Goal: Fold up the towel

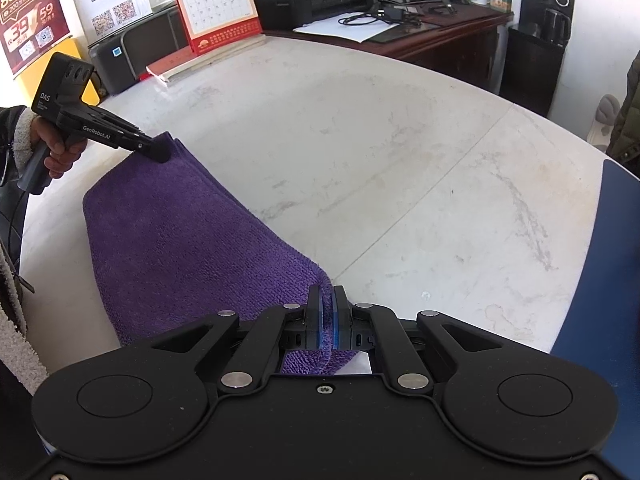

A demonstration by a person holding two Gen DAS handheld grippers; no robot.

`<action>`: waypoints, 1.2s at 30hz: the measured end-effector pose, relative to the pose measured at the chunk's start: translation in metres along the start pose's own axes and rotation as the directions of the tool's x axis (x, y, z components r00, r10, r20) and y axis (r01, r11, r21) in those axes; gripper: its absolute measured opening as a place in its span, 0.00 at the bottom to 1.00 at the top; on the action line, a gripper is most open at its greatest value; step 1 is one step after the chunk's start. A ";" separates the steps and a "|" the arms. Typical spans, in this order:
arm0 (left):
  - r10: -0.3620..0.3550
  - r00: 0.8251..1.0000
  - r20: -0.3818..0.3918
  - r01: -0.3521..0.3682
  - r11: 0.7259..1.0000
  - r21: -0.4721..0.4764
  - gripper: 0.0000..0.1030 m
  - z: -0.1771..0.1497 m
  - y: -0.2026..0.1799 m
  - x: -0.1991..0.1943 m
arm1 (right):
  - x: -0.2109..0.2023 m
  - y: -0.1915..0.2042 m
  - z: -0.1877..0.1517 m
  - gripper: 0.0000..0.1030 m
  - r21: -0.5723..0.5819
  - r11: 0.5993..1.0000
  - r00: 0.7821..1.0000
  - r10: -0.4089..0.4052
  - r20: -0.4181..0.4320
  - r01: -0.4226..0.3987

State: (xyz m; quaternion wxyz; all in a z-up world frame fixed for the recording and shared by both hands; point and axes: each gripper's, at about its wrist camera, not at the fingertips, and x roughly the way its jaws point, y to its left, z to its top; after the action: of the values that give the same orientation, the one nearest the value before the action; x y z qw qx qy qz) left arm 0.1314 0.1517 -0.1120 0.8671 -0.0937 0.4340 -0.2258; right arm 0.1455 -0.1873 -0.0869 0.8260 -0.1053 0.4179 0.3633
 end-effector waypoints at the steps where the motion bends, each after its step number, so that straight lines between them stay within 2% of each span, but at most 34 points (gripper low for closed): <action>1: 0.000 1.000 0.005 0.000 1.000 -0.009 0.04 0.000 0.001 0.000 | 0.001 0.000 0.000 0.04 0.003 1.000 1.000 0.000 0.000 0.000; 6: 0.000 0.999 0.036 0.001 1.000 -0.017 0.04 0.002 0.000 -0.003 | 0.004 -0.001 -0.001 0.04 0.013 1.000 1.000 0.001 0.000 -0.001; 11: -0.031 0.989 0.141 0.037 0.998 -0.045 0.04 0.008 -0.001 -0.017 | -0.002 0.000 0.000 0.04 0.013 1.000 1.000 -0.002 0.024 0.001; 20: 0.064 0.990 0.125 -0.057 0.997 -0.058 0.05 0.011 0.007 0.020 | 0.013 -0.007 -0.002 0.04 0.050 0.999 1.000 -0.005 0.021 0.004; 27: 0.093 0.984 0.150 -0.086 0.995 -0.051 0.06 0.013 0.005 0.020 | 0.017 -0.008 -0.003 0.04 0.062 0.998 1.000 -0.010 0.019 0.009; 36: 0.127 0.969 0.213 -0.105 0.988 -0.110 0.12 0.015 0.011 0.011 | 0.010 -0.010 -0.003 0.07 0.114 0.993 0.998 -0.044 0.047 0.039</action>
State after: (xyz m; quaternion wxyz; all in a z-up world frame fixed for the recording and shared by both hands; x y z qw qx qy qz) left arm 0.1519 0.1554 -0.1147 0.9157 -0.1348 0.3512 -0.1414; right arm 0.1544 -0.1912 -0.0980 0.8480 -0.0580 0.4152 0.3242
